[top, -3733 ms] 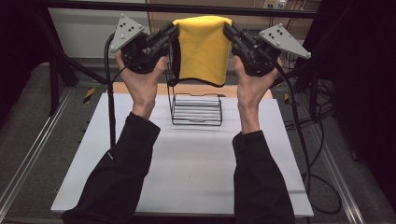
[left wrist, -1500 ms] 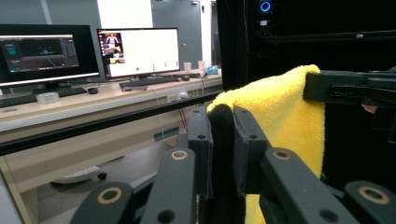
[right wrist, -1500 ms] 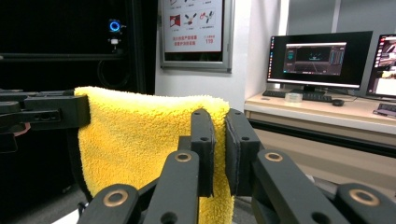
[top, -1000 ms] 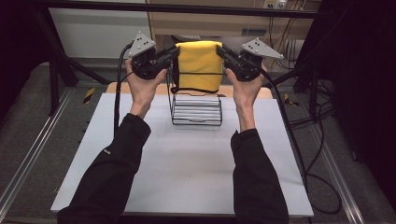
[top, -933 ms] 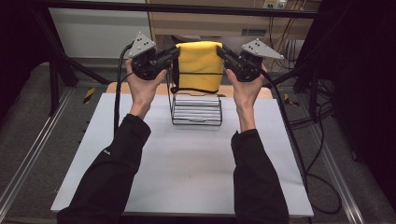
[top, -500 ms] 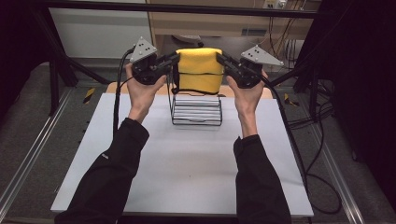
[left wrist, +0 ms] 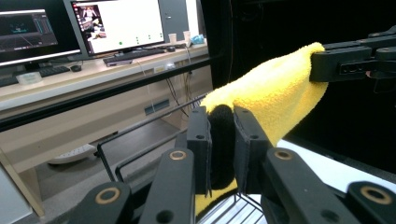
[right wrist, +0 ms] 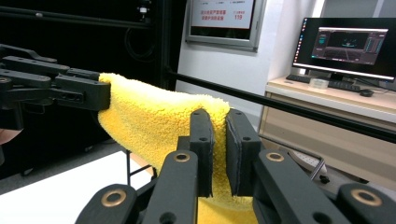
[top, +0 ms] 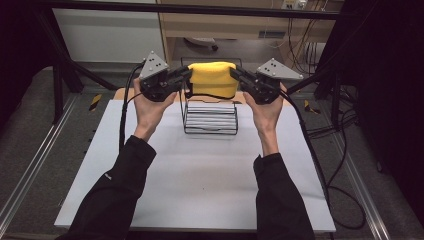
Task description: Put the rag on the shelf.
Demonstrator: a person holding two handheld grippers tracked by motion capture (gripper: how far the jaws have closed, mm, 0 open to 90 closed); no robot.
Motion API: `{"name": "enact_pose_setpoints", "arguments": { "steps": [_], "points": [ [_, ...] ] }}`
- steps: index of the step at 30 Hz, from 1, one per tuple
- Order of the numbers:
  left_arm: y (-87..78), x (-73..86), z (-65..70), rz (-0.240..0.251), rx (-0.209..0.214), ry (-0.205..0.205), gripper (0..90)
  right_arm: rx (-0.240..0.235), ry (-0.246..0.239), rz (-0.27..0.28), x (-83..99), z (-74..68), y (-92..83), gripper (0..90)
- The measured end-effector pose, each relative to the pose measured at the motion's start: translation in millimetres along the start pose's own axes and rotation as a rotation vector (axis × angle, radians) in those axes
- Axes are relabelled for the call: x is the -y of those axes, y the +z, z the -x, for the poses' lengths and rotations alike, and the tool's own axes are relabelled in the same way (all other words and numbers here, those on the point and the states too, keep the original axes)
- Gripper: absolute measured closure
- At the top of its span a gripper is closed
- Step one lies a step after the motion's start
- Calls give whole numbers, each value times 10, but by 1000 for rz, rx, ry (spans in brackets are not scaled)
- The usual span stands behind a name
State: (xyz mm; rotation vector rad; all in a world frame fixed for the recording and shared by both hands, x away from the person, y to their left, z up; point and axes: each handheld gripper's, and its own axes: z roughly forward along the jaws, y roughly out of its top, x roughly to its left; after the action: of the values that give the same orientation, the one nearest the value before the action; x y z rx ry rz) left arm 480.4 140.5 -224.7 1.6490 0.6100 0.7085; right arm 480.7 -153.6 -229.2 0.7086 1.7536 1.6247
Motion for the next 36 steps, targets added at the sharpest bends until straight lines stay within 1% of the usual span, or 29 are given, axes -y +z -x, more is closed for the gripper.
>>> {"name": "enact_pose_setpoints", "arguments": {
  "steps": [5, 10, 12, 15, 17, 18, 21, 25, 28, 31, 32, 33, 36],
  "points": [
    [-17, 48, 20, -24, 10, -16, 775, -20, -2, -28, 27, -8, -25, 827],
    [-32, 70, 39, -80, 25, -18, 767, -40, 14, -61, 83, -11, -43, 826],
    [-47, 67, 39, -98, 35, -28, 764, -50, 21, -72, 100, -7, -47, 826],
    [-71, 46, 30, -127, 55, -54, 750, -62, 33, -86, 115, -3, -51, 826],
    [-97, 21, 27, -134, 58, -53, 730, -66, 33, -87, 121, -3, -58, 826],
    [-110, -6, 22, -144, 67, -58, 719, -69, 34, -88, 123, -3, -62, 826],
    [-136, -83, 12, -149, 70, -69, 687, -72, 35, -91, 138, -2, -75, 825],
    [-156, -181, -16, -125, 64, -94, 679, -74, 36, -90, 153, 0, -90, 824],
    [-126, -228, -29, -108, 62, -118, 729, -77, 33, -93, 155, -14, -96, 823],
    [-69, -291, -45, -121, 58, -130, 787, -80, 20, -110, 174, -33, -84, 822],
    [-46, -307, -46, -133, 49, -120, 799, -79, 18, -115, 183, -44, -81, 821],
    [-16, -315, -46, -151, 42, -112, 829, -80, 13, -115, 190, -49, -80, 821],
    [66, -278, -42, -209, 68, -125, 890, -81, 19, -115, 208, -50, -83, 819]
  ]
}}
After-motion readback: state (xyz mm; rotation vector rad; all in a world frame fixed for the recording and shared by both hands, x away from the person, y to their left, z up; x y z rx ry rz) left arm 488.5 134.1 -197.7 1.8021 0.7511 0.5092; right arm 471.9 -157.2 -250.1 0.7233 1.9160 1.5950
